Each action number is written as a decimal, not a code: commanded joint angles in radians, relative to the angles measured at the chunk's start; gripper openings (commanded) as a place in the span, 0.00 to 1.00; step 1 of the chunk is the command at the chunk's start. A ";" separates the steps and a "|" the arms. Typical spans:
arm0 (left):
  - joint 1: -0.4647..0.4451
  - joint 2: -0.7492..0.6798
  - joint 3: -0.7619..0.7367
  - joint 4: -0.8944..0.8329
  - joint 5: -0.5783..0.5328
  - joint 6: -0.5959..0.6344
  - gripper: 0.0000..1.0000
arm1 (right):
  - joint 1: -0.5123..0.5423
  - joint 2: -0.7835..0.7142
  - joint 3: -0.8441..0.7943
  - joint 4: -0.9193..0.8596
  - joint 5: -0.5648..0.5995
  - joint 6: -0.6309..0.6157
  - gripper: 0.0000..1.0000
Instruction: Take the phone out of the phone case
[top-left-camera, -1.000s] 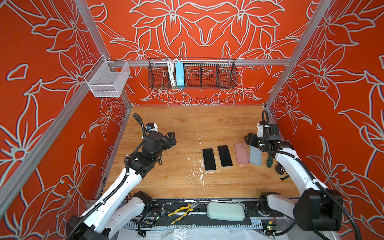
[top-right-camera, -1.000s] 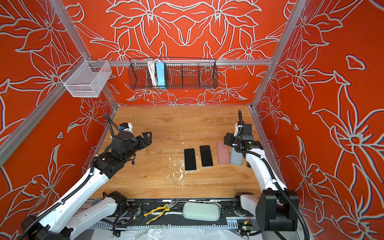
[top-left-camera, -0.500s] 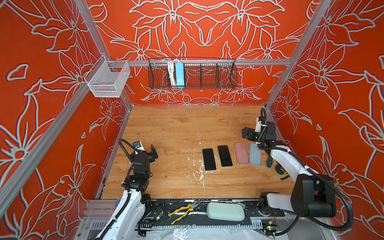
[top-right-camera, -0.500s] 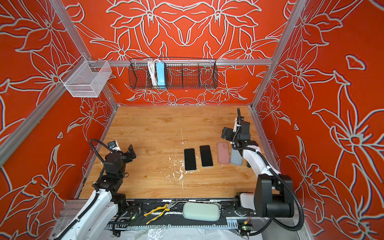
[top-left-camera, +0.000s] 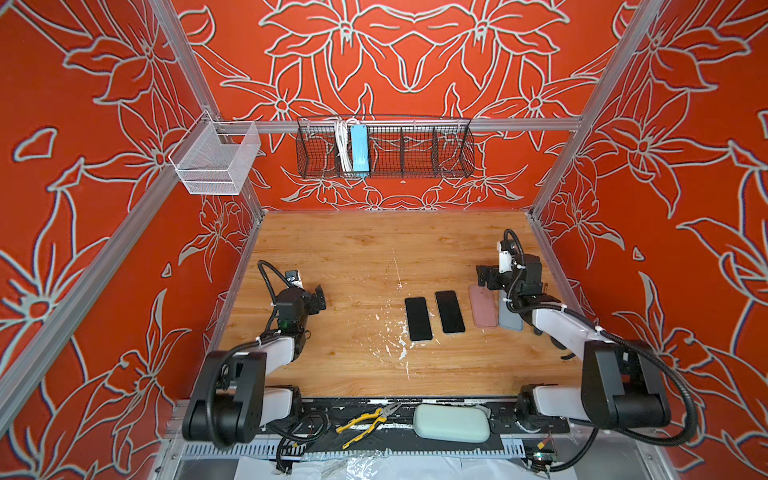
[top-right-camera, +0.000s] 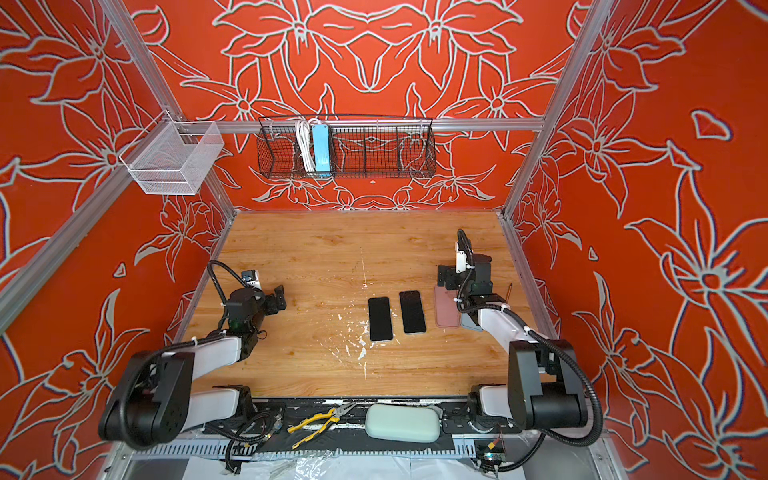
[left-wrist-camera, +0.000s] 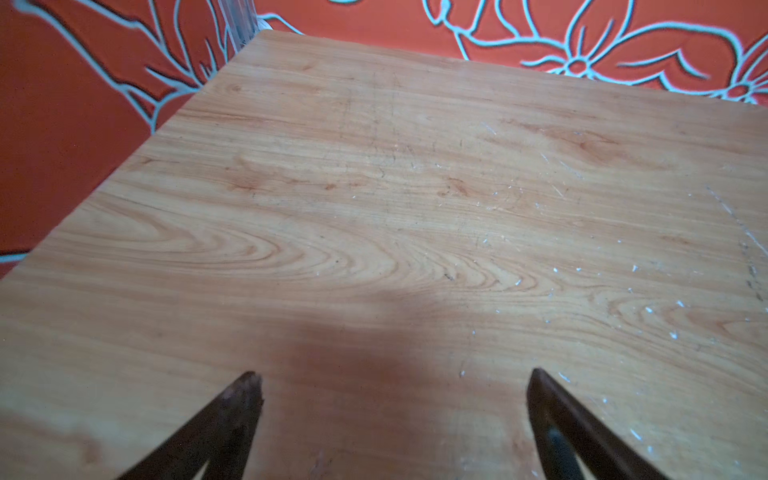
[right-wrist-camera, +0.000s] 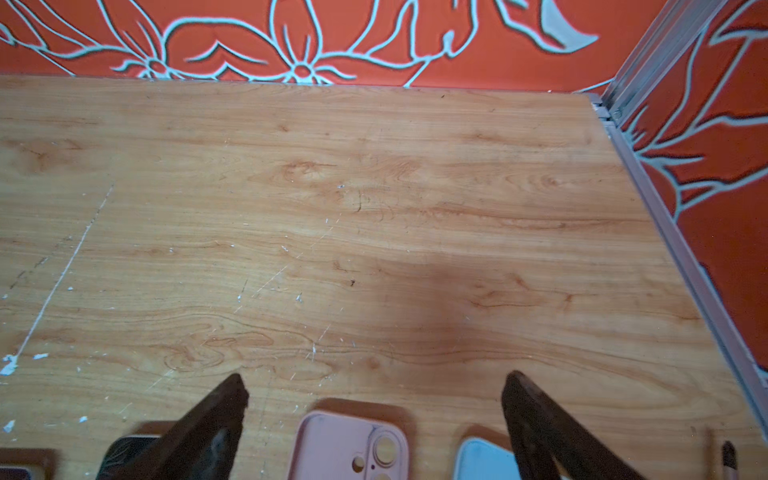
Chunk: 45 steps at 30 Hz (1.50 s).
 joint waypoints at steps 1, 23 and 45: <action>0.007 0.020 0.040 0.044 0.048 0.026 0.97 | 0.001 -0.019 -0.084 0.094 0.048 -0.048 0.98; 0.004 0.042 0.052 0.049 0.081 0.045 0.97 | 0.002 0.117 -0.252 0.481 0.132 -0.006 0.98; 0.001 0.038 0.046 0.054 0.084 0.048 0.97 | 0.002 0.101 -0.264 0.486 0.111 -0.014 0.97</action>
